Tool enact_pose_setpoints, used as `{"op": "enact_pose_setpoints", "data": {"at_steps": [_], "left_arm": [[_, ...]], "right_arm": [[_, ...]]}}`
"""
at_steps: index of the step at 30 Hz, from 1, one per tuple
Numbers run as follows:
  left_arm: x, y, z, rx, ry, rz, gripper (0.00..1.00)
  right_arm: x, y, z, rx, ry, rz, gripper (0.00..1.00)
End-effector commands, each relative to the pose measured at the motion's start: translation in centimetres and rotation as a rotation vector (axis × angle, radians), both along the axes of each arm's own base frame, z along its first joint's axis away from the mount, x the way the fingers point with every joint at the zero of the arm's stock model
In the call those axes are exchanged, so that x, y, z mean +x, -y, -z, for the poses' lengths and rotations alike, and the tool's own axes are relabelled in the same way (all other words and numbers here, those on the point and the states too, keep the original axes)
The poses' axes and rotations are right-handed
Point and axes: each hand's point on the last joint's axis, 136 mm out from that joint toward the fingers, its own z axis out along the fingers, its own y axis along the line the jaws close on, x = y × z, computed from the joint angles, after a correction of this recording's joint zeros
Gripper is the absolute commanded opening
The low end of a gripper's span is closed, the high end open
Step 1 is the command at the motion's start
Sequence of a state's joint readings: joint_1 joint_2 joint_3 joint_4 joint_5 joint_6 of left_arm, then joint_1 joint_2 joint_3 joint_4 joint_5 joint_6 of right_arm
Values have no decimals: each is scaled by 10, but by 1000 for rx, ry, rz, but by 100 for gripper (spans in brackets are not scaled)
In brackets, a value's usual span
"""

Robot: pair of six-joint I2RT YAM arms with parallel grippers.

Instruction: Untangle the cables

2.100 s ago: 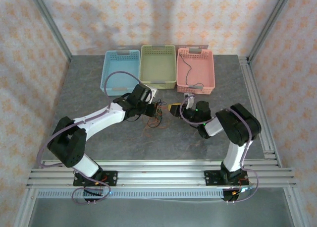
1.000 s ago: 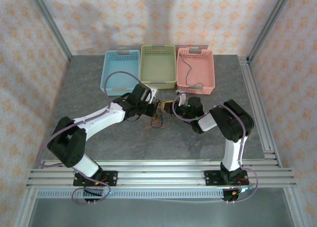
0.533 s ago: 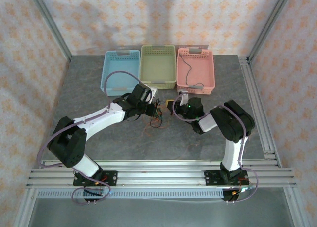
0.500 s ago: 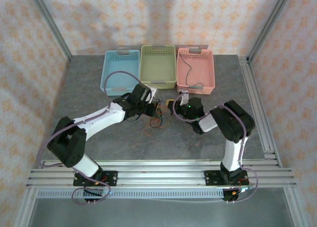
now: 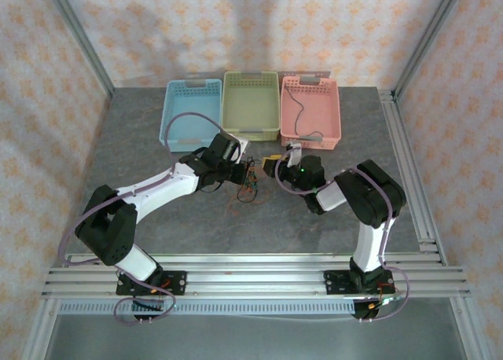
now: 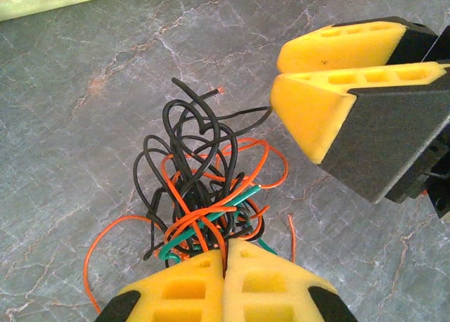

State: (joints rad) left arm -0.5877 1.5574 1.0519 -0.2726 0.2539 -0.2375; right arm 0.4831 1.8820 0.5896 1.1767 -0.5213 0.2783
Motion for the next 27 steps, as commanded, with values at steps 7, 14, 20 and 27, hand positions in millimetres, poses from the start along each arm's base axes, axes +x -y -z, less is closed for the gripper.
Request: {"op": "enact_pose_setpoints", "data": {"at_steps": [7,14,20,27], "left_arm": [[-9,10,-15,-42,40,44,0],[-12,16,-14,-48,32,64,0],[-12,16,-13,-45,27,68,0],[-18,23,-16,-63,34,106,0]], "right_arm": [[-15,-17,-27,20,129,-73,55],[-20,-21,-33,32,162,-94,57],[-24,-19,-40,58,205,-90,60],[-22,-19,-34,41,190,-85,59]]}}
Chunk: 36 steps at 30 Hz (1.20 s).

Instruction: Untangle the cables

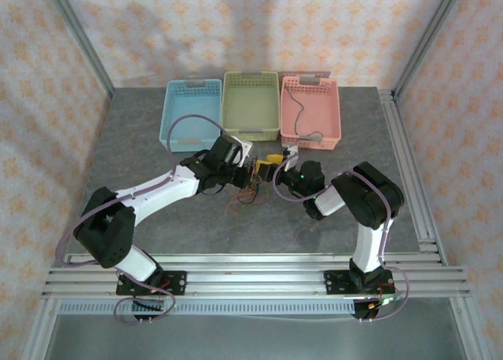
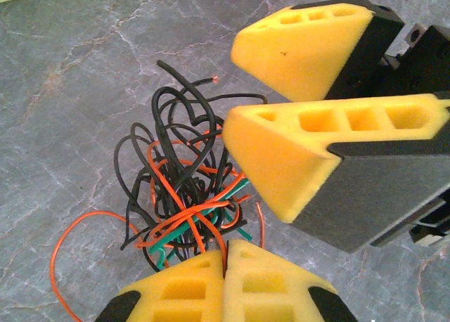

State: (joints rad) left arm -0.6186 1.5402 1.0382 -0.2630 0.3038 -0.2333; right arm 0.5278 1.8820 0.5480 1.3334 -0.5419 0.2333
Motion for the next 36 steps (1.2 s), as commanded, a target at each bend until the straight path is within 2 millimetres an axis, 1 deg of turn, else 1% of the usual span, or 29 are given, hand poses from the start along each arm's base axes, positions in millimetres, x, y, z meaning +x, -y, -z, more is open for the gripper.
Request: {"op": "enact_pose_setpoints", "data": {"at_steps": [1,5,7,14,18,19,28,31,36], "left_arm": [[-3,7,-13,-29,44,37,0],[-2,6,-13,-26,45,33,0],[-2,6,-13,-26,46,34,0],[-2,5,-13,-22,49,29,0],[-1,3,-13,-15,52,21,0],[-1,3,-13,-14,54,19,0],[2,-2,-13,5,60,-4,0],[6,-10,-14,33,75,-47,0],[11,-21,-16,67,107,-97,0]], "right_arm": [[-2,-4,-11,11,52,-19,58],[-2,-6,-8,1,39,-31,49],[-2,-7,-6,-5,34,-36,43],[-4,-10,-7,-4,37,-57,13],[-4,-11,-7,-2,37,-58,2],[-4,-10,-6,-2,37,-58,0],[-4,-7,-10,-3,56,-39,0],[-2,-1,-12,-5,67,-1,0],[4,17,-13,-32,88,107,0]]}}
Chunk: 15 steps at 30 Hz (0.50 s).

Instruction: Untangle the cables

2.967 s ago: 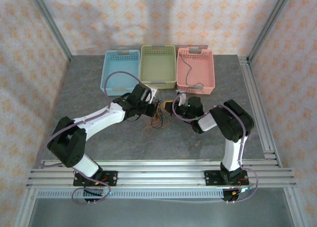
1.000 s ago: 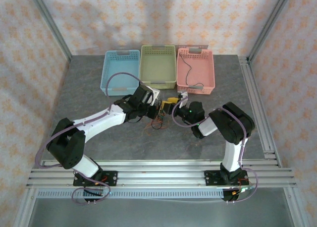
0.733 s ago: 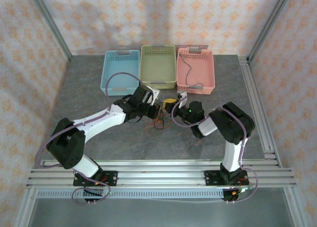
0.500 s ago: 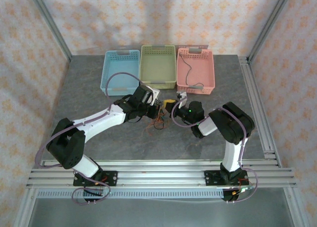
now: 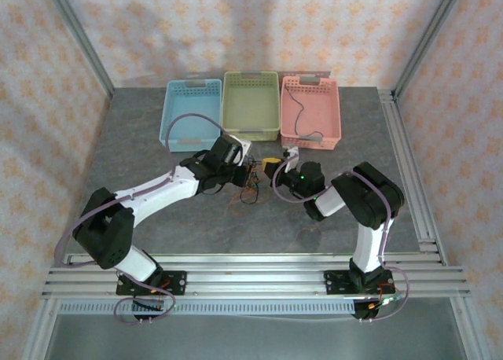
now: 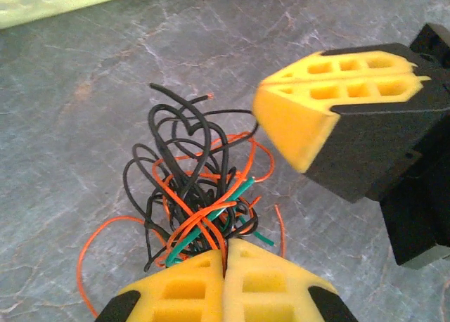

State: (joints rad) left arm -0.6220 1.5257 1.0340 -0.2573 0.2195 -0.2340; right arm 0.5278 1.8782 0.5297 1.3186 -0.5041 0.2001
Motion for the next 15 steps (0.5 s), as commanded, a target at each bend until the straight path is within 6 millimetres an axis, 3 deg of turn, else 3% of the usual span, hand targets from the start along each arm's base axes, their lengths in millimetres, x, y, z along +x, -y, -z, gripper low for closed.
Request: {"op": "enact_pose_setpoints", "data": {"at_steps": [1,4,7,10,15], "left_arm": [[3,-12,-12,29,61,-48,0],[4,-14,-13,31,64,-54,0],[1,-9,-13,11,59,-29,0],[-2,-2,-13,-10,48,2,0],[-4,-2,-14,-9,54,17,0]], "right_arm": [[5,14,-22,1,93,96,0],[7,22,-22,-15,100,141,0],[5,17,-24,-3,111,111,0],[0,10,-27,6,124,62,28],[-14,-5,-28,-50,184,-23,44]]}}
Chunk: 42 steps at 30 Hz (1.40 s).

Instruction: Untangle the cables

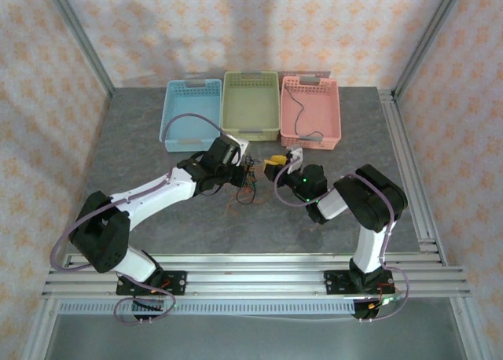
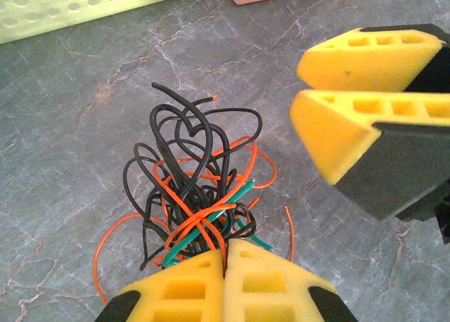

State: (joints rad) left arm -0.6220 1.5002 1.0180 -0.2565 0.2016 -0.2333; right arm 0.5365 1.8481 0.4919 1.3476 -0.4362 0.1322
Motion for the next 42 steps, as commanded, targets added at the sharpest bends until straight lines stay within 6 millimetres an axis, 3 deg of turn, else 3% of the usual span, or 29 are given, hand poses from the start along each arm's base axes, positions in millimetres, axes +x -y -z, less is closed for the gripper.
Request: {"op": "enact_pose_setpoints", "data": {"at_steps": [1,6,20,29,42], "left_arm": [[-2,2,-11,-11,40,29,0],[-4,0,-17,-7,62,35,0],[-16,10,-27,-20,98,103,0],[-25,20,-30,-23,118,159,0],[-23,16,-34,-14,140,133,0]], "right_arm": [[-14,-17,-20,-42,116,-85,44],[-22,-27,-1,-308,148,-90,43],[-16,-16,-4,-350,189,-1,32],[-16,-15,-3,-356,207,9,51],[-25,-36,12,-364,175,-107,57]]}}
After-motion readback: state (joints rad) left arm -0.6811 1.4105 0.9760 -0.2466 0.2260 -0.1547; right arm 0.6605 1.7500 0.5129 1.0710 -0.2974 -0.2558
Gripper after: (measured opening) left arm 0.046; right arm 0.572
